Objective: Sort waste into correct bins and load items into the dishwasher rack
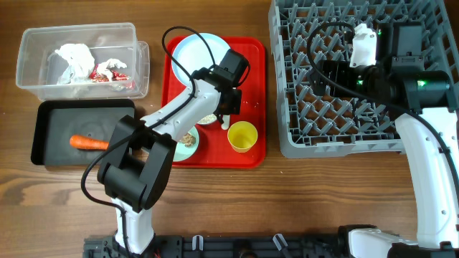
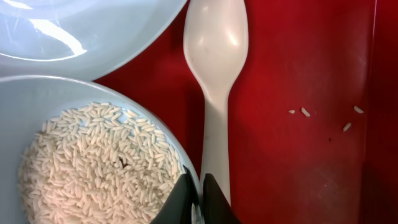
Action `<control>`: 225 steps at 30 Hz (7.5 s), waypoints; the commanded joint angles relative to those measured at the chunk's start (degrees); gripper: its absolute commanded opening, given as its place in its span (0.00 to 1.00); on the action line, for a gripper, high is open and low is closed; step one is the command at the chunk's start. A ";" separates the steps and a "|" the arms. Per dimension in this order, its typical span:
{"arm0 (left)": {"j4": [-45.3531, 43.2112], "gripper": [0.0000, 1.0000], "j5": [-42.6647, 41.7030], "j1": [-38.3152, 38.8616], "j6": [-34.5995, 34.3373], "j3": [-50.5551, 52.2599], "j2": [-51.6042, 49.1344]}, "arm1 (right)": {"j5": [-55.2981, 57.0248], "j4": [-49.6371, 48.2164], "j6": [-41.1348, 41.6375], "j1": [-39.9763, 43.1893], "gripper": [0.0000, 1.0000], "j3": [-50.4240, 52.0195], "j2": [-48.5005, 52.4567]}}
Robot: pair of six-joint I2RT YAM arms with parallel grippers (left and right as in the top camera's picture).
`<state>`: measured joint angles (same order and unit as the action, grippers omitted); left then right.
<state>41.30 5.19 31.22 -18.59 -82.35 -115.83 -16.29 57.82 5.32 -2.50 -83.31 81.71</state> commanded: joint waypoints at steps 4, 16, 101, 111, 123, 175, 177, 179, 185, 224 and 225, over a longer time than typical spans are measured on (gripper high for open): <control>-0.42 0.04 0.04 0.28 -0.11 0.37 -1.16 | -0.48 0.13 0.83 0.22 1.00 -0.76 0.44; 11.61 0.04 -1.79 -0.52 -0.13 -9.22 11.23 | -0.48 0.15 0.79 0.22 1.00 -0.76 0.44; 41.83 0.04 -93.13 -82.09 43.28 9.18 18.34 | -0.31 1.55 1.09 0.22 1.00 -0.76 0.44; 14.14 0.04 -76.72 -53.11 21.90 9.05 35.82 | -0.31 0.81 1.11 0.22 1.00 -0.76 0.44; -5.38 0.04 2.67 -2.99 9.09 9.07 26.14 | -0.28 1.38 1.05 0.22 1.00 -0.76 0.44; 6.43 0.24 0.85 2.32 -8.66 22.64 18.14 | -0.07 0.50 0.68 0.22 1.00 -0.76 0.48; 5.46 0.23 0.87 2.32 -8.66 23.52 18.10 | -0.07 0.52 0.66 0.22 1.00 -0.76 0.48; 4.13 0.19 0.87 2.32 -8.68 25.09 18.10 | -0.07 0.52 0.63 0.22 1.00 -0.76 0.48; 4.02 0.04 2.32 2.29 -8.68 26.40 18.45 | -0.07 0.42 0.63 0.22 1.00 -0.76 0.48; 13.77 0.04 -86.82 -78.77 32.00 13.94 7.58 | -0.31 -0.96 0.85 0.22 1.00 -0.76 0.48; 13.75 0.04 -89.53 -78.75 31.89 13.94 6.60 | -0.31 -0.96 0.87 0.22 1.00 -0.76 0.48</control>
<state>55.00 -69.34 -46.81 11.00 -68.79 -105.78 -16.29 56.71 5.98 -2.50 -83.31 81.76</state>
